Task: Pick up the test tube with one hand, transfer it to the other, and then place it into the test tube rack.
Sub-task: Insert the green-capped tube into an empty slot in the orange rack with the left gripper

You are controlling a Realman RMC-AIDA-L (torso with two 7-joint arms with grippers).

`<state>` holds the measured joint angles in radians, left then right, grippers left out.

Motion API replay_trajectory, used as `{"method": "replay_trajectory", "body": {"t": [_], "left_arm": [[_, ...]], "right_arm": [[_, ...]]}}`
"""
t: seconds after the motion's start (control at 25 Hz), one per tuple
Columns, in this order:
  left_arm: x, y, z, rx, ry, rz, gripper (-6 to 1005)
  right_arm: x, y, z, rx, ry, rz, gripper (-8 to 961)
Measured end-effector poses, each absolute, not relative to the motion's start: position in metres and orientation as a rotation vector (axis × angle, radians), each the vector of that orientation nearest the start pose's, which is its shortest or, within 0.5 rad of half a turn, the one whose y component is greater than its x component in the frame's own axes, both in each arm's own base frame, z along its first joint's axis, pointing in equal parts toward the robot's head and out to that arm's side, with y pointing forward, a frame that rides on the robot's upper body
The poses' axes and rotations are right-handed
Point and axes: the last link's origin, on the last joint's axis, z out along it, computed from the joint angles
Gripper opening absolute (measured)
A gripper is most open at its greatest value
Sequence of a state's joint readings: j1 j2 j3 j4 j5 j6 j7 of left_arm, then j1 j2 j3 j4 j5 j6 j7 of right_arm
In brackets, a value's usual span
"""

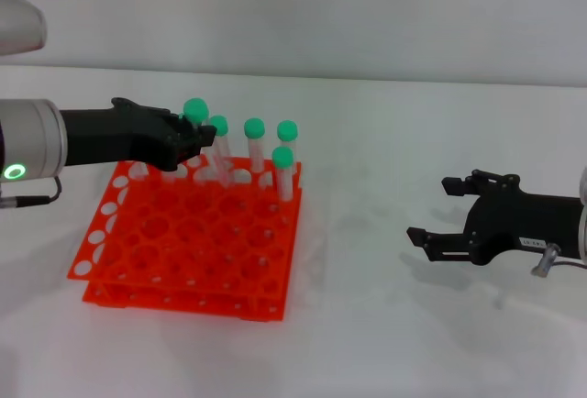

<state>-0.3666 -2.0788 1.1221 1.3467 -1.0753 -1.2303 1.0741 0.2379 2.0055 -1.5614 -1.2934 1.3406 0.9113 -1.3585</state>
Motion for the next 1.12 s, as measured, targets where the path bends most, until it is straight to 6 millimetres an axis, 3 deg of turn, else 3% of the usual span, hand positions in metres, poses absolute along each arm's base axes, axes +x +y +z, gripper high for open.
{"method": "replay_trajectory", "body": {"t": [0.52,1.12], "left_arm": [[-0.201,0.375,0.038,-2.504,-0.696,-0.334,193],[-0.207,0.378,0.030,-2.517,-0.742,-0.317,193]], "right_arm": [[0.205,0.344,-0.014,-2.561,0.396,0.317,875],[0.206,0.347,-0.013,-2.543,0.395,0.315,875]]}}
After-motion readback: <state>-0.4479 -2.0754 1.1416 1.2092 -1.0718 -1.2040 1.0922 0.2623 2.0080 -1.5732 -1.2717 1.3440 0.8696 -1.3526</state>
